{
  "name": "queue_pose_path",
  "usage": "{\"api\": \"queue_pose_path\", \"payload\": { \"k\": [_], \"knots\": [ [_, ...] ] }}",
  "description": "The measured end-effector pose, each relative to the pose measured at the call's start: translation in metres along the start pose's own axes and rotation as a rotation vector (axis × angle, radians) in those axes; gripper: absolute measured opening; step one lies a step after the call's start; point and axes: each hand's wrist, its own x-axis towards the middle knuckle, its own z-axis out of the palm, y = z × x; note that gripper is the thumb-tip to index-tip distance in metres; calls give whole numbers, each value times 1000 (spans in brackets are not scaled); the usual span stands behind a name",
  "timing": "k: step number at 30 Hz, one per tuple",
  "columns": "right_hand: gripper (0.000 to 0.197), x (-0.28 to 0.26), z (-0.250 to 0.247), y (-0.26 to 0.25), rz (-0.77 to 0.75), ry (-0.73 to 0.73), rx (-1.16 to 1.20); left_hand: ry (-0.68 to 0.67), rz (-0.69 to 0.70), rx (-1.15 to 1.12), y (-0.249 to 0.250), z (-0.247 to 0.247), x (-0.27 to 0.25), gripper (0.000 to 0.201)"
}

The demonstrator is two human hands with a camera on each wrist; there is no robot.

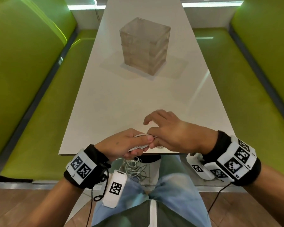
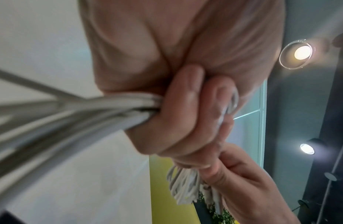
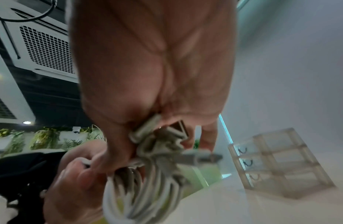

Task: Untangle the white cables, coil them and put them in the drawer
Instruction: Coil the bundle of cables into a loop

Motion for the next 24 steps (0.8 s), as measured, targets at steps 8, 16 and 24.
{"api": "queue_pose_path", "payload": {
  "k": [8,16,24],
  "knots": [
    [8,2,-8,5,317,-445,895,76,-28,181,-1,6,6,42],
    [18,-1,-10,7,331,-613,1075,-5,134,598,-4,1,4,35],
    [27,-1,-10,3,323,-566,1118,26,193,429,-9,-1,7,37]
  ]
}}
